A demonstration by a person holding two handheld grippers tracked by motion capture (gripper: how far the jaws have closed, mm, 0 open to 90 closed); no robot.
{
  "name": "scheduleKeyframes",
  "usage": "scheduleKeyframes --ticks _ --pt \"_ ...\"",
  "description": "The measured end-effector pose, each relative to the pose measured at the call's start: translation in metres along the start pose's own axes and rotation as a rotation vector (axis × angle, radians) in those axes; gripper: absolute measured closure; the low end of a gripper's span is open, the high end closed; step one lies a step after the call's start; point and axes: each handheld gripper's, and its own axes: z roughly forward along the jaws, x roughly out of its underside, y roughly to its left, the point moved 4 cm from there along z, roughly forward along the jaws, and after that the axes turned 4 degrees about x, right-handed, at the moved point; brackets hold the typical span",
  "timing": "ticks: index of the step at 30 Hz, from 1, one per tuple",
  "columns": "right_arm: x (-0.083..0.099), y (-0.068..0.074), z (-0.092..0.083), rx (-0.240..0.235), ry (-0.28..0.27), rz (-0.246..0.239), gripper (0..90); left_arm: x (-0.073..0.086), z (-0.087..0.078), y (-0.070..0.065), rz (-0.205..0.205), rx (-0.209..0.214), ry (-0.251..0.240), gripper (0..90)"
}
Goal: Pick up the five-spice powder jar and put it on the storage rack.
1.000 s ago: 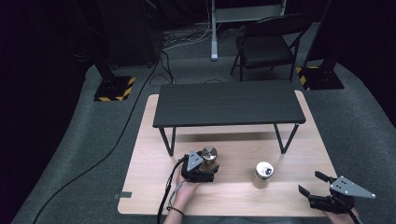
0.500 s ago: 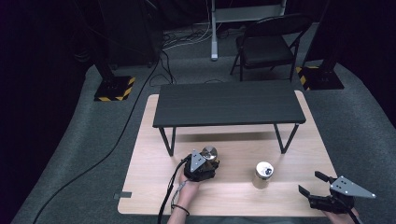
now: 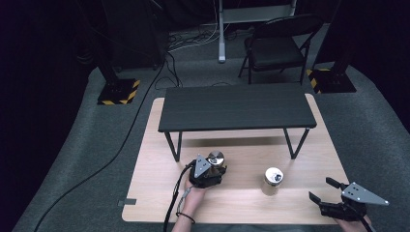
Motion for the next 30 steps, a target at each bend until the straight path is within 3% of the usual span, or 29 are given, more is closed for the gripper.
scheduleKeyframes --ticks 14,30 --pt "0.0 0.0 0.0 -0.002 0.002 -0.001 12.1 -0.027 -0.022 -0.001 0.059 -0.002 -0.026 30.3" --pt "0.0 0.0 0.0 -0.001 0.0 0.002 12.1 -0.06 -0.031 0.001 0.06 0.012 -0.051 30.3"
